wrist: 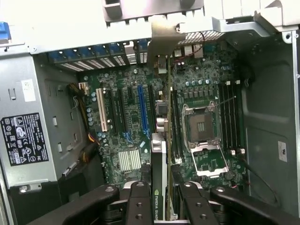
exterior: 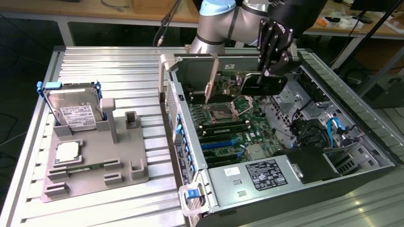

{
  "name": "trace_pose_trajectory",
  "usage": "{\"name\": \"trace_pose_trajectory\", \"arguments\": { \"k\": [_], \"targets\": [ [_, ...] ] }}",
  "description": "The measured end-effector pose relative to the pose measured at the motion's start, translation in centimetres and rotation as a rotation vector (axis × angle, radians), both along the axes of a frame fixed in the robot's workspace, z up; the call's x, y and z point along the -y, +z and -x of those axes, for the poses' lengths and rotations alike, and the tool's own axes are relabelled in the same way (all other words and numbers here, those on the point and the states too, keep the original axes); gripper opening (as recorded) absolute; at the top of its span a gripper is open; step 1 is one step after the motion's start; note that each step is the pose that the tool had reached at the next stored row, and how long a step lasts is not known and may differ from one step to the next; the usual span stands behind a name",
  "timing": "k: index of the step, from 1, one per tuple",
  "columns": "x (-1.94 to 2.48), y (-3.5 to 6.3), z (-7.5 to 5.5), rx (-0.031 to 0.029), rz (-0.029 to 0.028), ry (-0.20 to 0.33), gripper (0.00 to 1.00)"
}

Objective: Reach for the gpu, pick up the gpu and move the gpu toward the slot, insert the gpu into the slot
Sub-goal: 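Insert the gpu into the slot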

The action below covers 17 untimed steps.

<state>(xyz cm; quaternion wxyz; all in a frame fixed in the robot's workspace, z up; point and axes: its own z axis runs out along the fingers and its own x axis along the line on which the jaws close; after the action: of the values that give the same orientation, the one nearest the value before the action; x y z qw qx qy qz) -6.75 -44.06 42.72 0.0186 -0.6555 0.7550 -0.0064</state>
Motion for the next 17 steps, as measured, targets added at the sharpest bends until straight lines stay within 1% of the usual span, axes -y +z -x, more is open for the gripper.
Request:
{"name": "trace_pose_trajectory", "arguments": {
  "k": [2,4,14,17],
  "targets": [
    [0.0,-0.08,-0.01,-0.0001,0.0001,-0.028,0.27],
    [-0.05,-0.12,-0.21,-0.0001,0.0049,-0.031,0.27],
    [-0.05,-0.21,-0.94,0.0004,0.0045,0.109,0.27],
    [-0.05,-0.22,-0.99,0.0004,0.0046,0.116,0.27]
  ]
}}
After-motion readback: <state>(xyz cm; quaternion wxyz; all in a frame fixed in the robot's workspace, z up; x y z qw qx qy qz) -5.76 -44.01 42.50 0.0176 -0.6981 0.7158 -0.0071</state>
